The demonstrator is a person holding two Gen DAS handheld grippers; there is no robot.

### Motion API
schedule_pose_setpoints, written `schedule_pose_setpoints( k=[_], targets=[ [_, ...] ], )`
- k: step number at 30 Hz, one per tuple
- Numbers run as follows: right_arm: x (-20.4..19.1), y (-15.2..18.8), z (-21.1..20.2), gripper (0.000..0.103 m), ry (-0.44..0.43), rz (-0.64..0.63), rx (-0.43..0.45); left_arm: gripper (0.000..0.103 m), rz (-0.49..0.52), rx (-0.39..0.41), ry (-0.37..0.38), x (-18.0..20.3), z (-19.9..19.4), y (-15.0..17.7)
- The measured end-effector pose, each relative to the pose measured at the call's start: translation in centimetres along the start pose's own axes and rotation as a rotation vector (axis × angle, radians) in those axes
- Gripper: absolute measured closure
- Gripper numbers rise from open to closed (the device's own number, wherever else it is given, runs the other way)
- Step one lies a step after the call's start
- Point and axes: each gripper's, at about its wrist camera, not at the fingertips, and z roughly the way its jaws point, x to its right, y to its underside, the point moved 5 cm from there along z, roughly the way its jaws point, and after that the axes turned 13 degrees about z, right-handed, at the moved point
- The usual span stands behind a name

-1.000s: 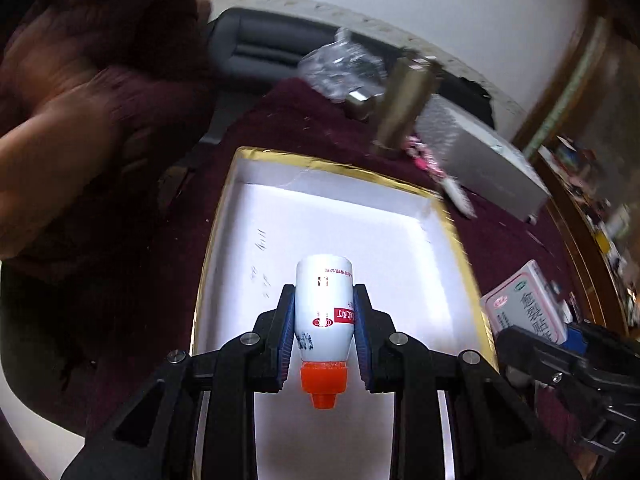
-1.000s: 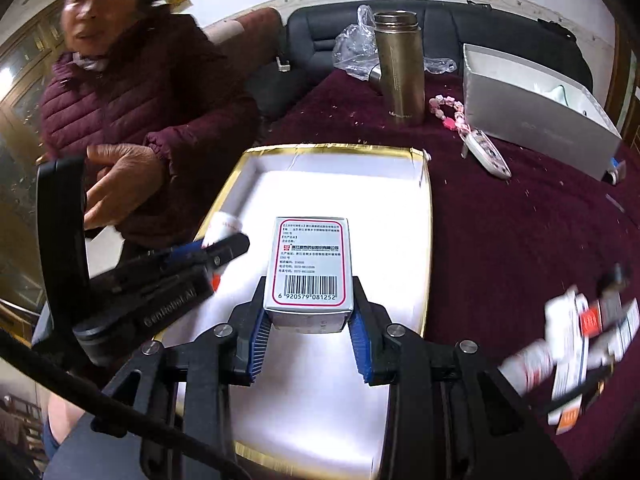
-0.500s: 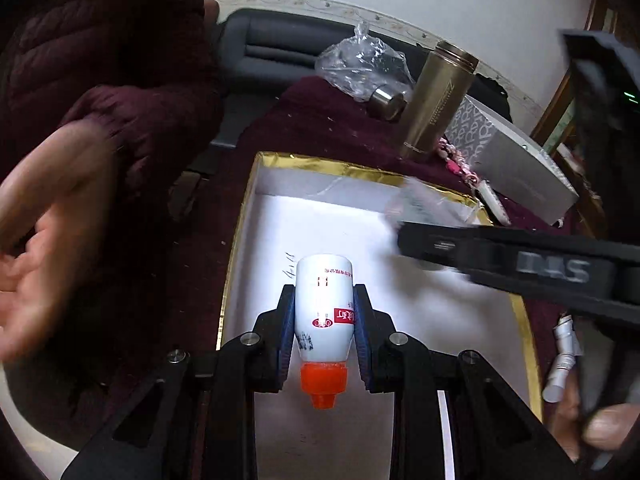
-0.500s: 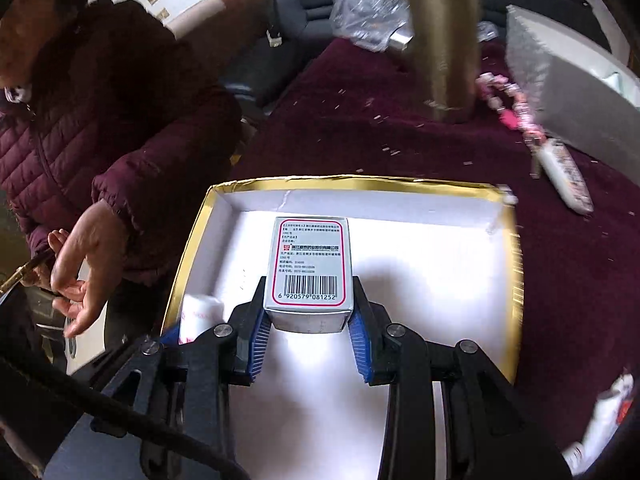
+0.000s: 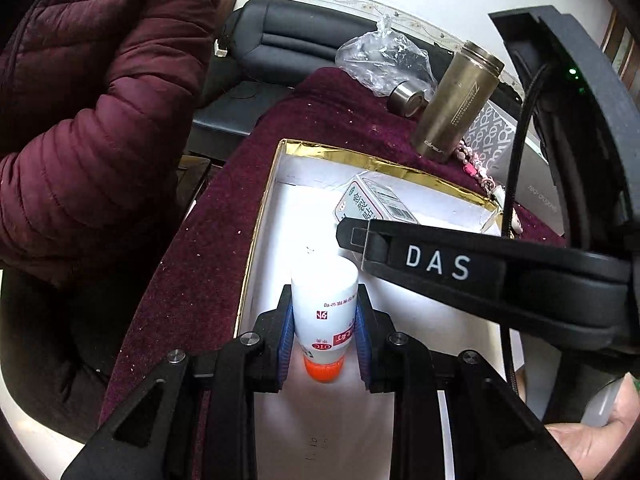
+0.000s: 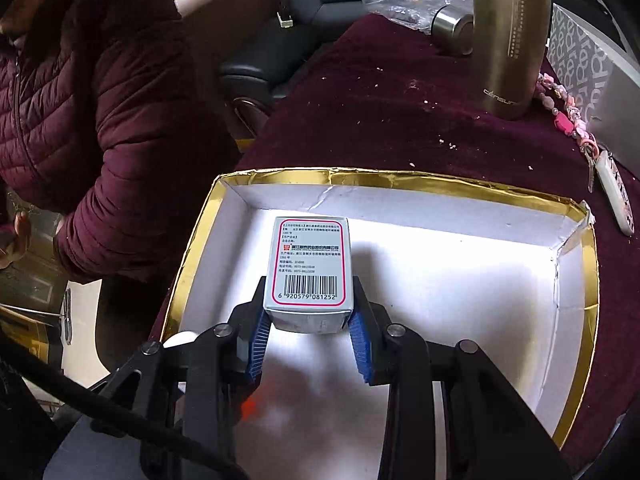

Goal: Organize objects
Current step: 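Carry the bottle with the left gripper while the right carries the box into the gold-rimmed tray, then open the left gripper over the tray while the right releases the box inside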

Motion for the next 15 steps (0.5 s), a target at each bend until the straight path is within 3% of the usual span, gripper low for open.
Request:
schedule_pose_setpoints(
  k=[9,15],
  targets=[
    [0.2,0.2,0.4,0.069,0.010,0.005,-0.013,0.080,-0.007,0.001,0.005,0.1,0.2,-0.3],
    [0.3,0.3,-0.7,0.050,-0.001,0.015,-0.009,0.078,-0.017,0.011,0.018,-0.1,0.0,-0.4]
  ],
)
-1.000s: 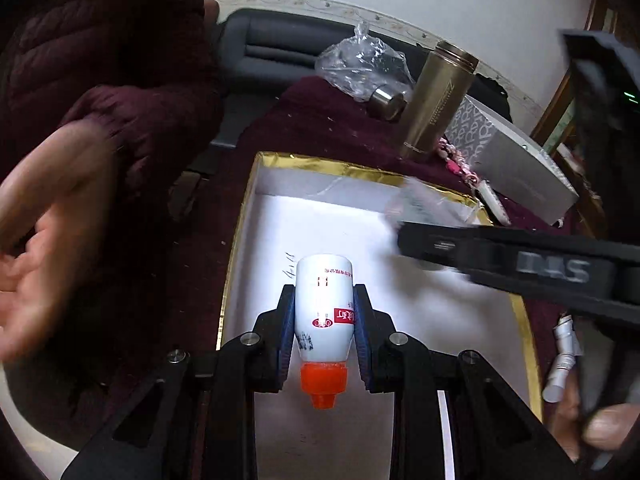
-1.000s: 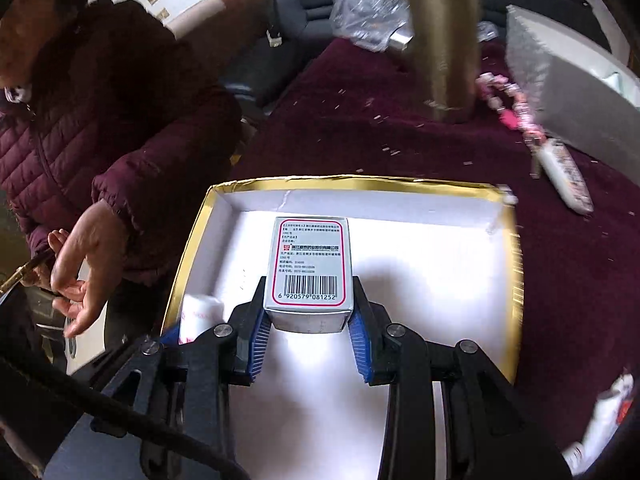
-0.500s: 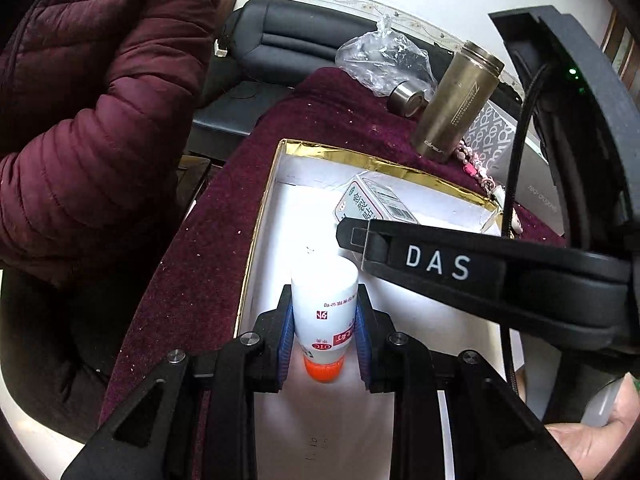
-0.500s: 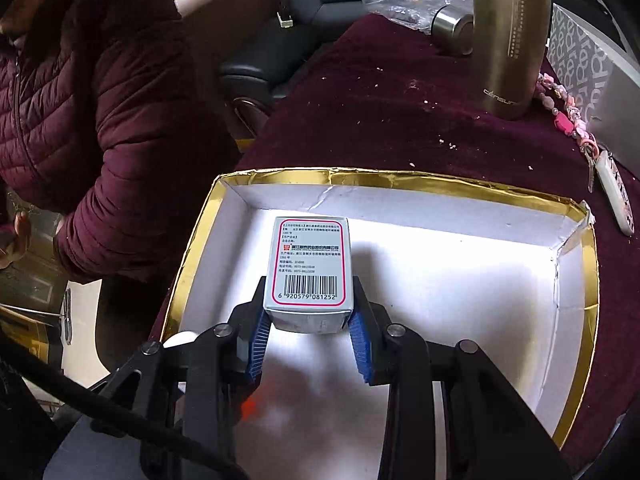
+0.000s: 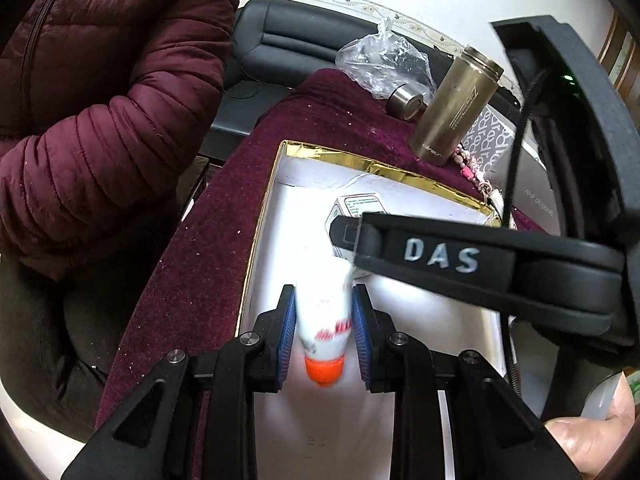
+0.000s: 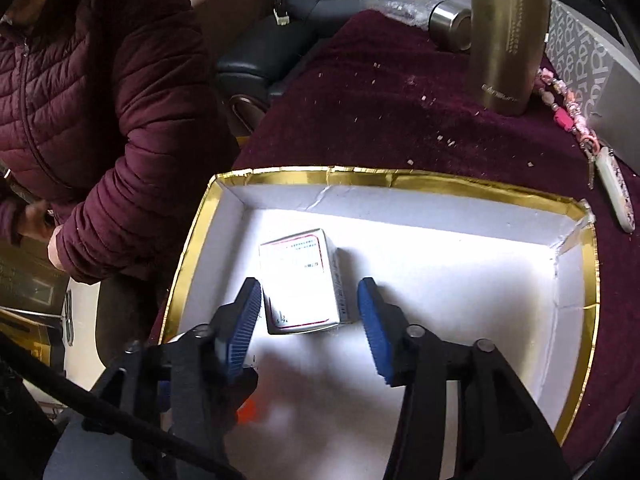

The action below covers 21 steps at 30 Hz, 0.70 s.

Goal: Organize objects
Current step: 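Open the left gripper over the tray while the right releases the box inside, then move both open grippers back toward the cluttered items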

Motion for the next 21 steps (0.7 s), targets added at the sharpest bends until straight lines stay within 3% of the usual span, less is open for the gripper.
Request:
schedule_pose_setpoints(
  k=[3,8,14,18,21],
  targets=[
    [0.4,-0.1,-1.0,0.045,-0.020,0.006,0.021,0.069,-0.005,0.026,0.007,-0.1,-0.8,0.0],
    [1.3,0.8,-3.4,0.045,-0.058,0.037,0.043,0.068,-0.018,0.074,0.025,-0.2,-2.1,-0.2],
    [2.6,2.8,-9.2,0.045,-0.134,0.052,0.088,0.068,-0.014,0.115,0.046,0.0,-3.4,-0.3],
    [4.8,5.5,-12.8,0.044,-0.205,0.063,0.141,0.068,0.017,0.150,0.060,0.9,-4.2,-0.4],
    [7.1,9.5,-16.2,0.042,-0.230,0.065,0.196,0.068,0.047,0.175,0.072,1.6,-5.1,-0.4]
  ],
)
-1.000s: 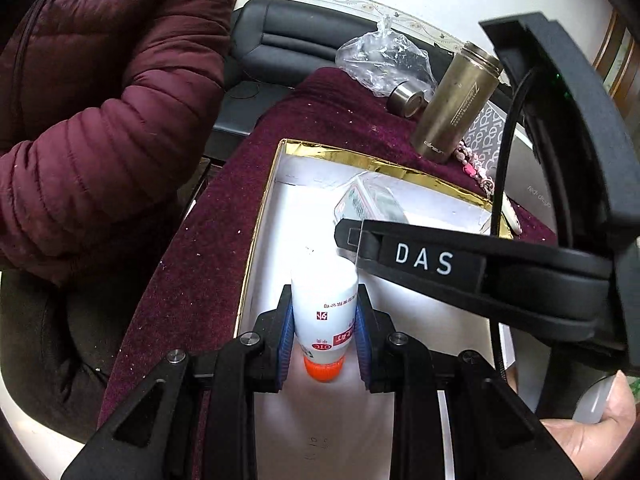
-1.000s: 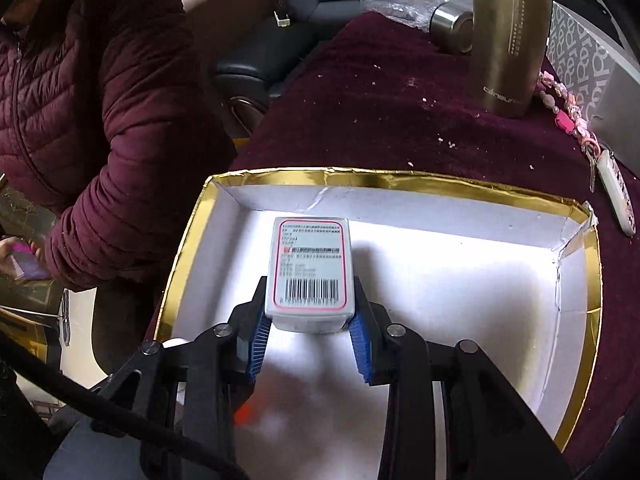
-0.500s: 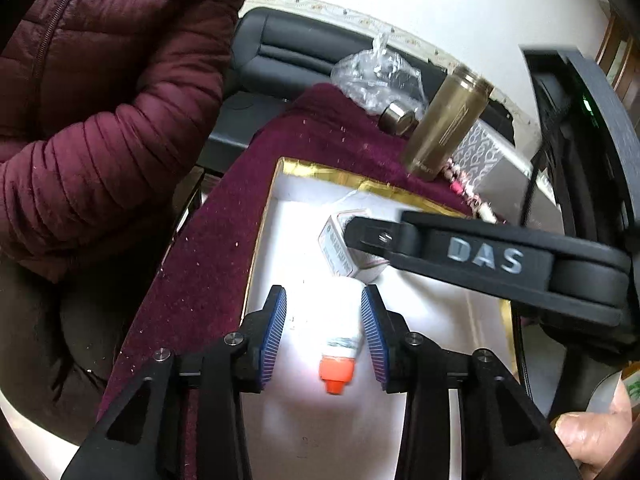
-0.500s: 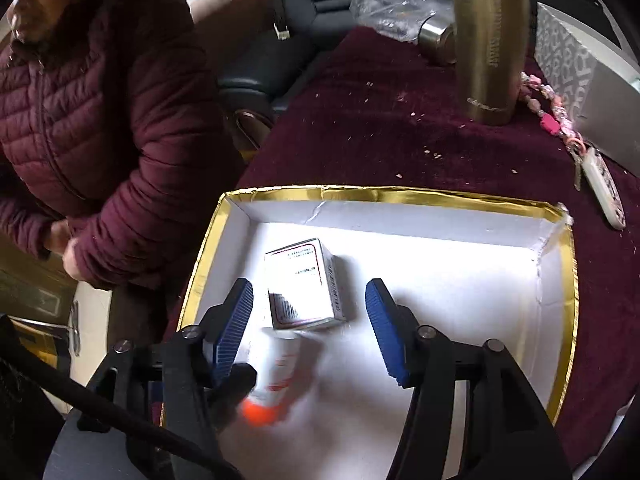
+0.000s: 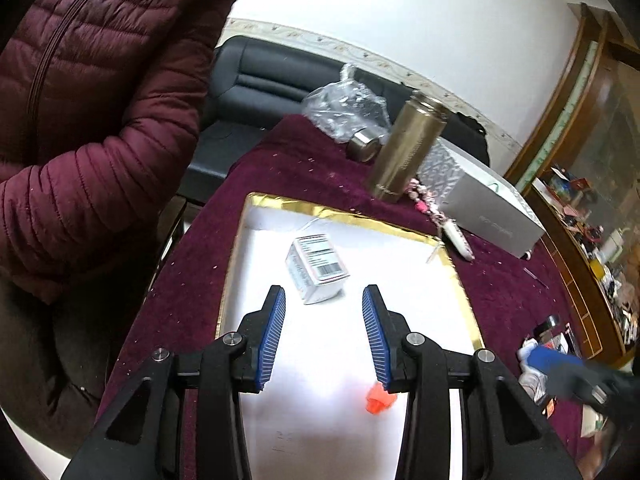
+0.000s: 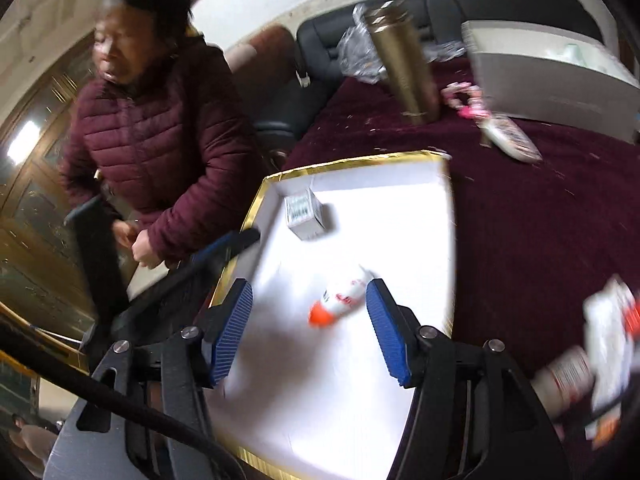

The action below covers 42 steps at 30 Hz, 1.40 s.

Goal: Organize objects
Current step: 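Move both open grippers back toward the cluttered items, then grasp the pink fluffy toy with the left gripper while the right grasps a black marker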

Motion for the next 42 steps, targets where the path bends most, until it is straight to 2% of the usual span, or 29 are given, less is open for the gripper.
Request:
schedule_pose_setpoints(
  k=[2,8,14,15,17,19,23,25,28,30,31,34,39,40,41,42],
  targets=[
    [1.3,2.1,-2.9,0.037,0.007,-0.011,0.037,0.068,0.016,0.027,0.020,0.7,-0.3,-0.3],
    [7.1,7.6,-10.3,0.036,0.095,-0.008,0.145,0.068,0.095,0.029,0.074,4.1,-1.3,-0.7],
    [13.6,10.4,-13.5,0.034,0.171,0.079,0.183,0.067,0.232,0.043,0.160,10.4,-4.8,0.3],
    [14.5,10.8,-13.9,0.034,0.184,0.094,0.193,0.065,0.261,0.040,0.175,11.5,-5.5,0.9],
    [16.3,11.1,-14.5,0.034,0.193,0.120,0.216,0.048,0.323,0.045,0.196,13.7,-7.0,2.4],
    [17.5,11.3,-14.7,0.034,0.199,0.137,0.238,0.040,0.389,0.056,0.244,16.0,-8.8,4.6],
    [19.0,11.6,-14.1,0.034,0.188,0.148,0.244,0.038,0.488,0.030,0.423,20.4,-11.3,9.3],
    [19.6,12.2,-13.7,0.034,0.170,0.151,0.237,0.038,0.589,-0.009,0.479,23.3,-11.9,12.1],
    [20.6,12.6,-13.3,0.034,0.136,0.177,0.212,0.038,0.794,-0.017,0.479,27.3,-12.8,15.4],
    [20.7,12.4,-13.7,0.034,0.119,0.189,0.227,0.038,0.908,-0.037,0.437,29.2,-12.4,16.8],
    [20.8,12.4,-13.9,0.034,0.112,0.189,0.231,0.038,0.930,-0.054,0.427,29.7,-12.0,17.2],
    [20.5,12.4,-14.0,0.034,0.113,0.177,0.243,0.038,0.942,-0.111,0.442,30.5,-10.8,18.1],
    [20.2,12.6,-13.6,0.034,0.110,0.165,0.235,0.041,0.881,-0.182,0.443,30.5,-8.7,18.3],
    [20.2,12.5,-13.6,0.034,0.109,0.165,0.233,0.046,0.881,-0.190,0.446,30.4,-8.6,18.7],
    [20.2,12.5,-13.5,0.034,0.110,0.166,0.232,0.056,0.888,-0.204,0.453,30.5,-8.4,19.0],
    [20.2,12.5,-13.5,0.034,0.110,0.168,0.232,0.060,0.903,-0.215,0.446,30.7,-8.1,19.5]
  ],
)
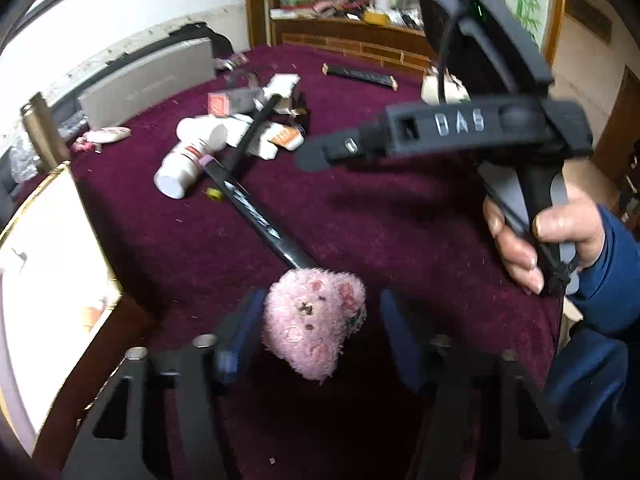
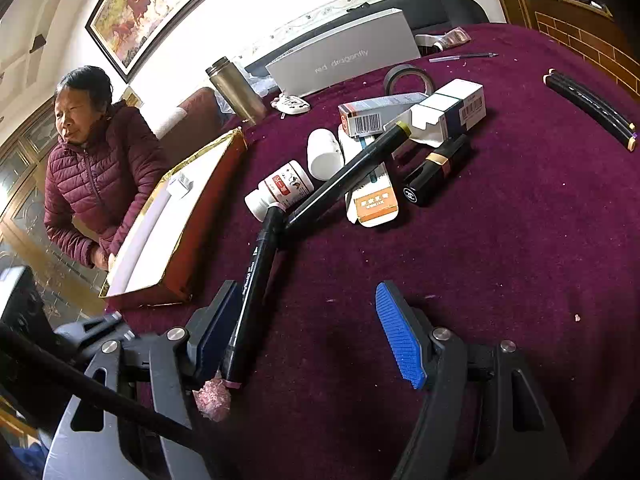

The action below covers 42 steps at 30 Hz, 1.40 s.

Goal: Organize objects
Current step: 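Grasp the pink fluffy toy with the left gripper while the right grasps a black marker, then carry the toy with the left gripper while the right carries the marker over the tray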

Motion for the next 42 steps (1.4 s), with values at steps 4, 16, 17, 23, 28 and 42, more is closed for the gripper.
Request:
schedule_pose_setpoints(
  k=[4,16,17,23,28,42],
  targets=[
    [0.0,0.0,0.1,0.034,0.008,0.003,0.002,0.065,-0.003,-0.018,-0.037,0.1,0.5,0.1],
    [-4.6,0.9,2.7,0.034,0.139,-0.137,-0.091,0.068,-0.147,-0.027,-0.023,-0.9,-0.5,1.6],
    [-4.9,1.0,3.4,0.037,0.161,-0.155,-0.109,0.068,-0.145,-0.025,-0.023,-0.8,-0.6,1.7],
    [-5.9,2.0,6.7,0.084,0.285,-0.238,-0.149,0.064,-0.153,-0.033,-0.018,-1.4,0.3,1.6],
    [-4.3,2.0,5.1,0.090,0.292,-0.258,-0.124,0.060,-0.126,-0.055,-0.038,-1.1,0.8,1.2],
    [-3.3,1.4,1.3,0.090,0.138,-0.160,-0.072,0.071,-0.228,0.031,-0.040,-3.1,-1.2,0.8]
  ],
)
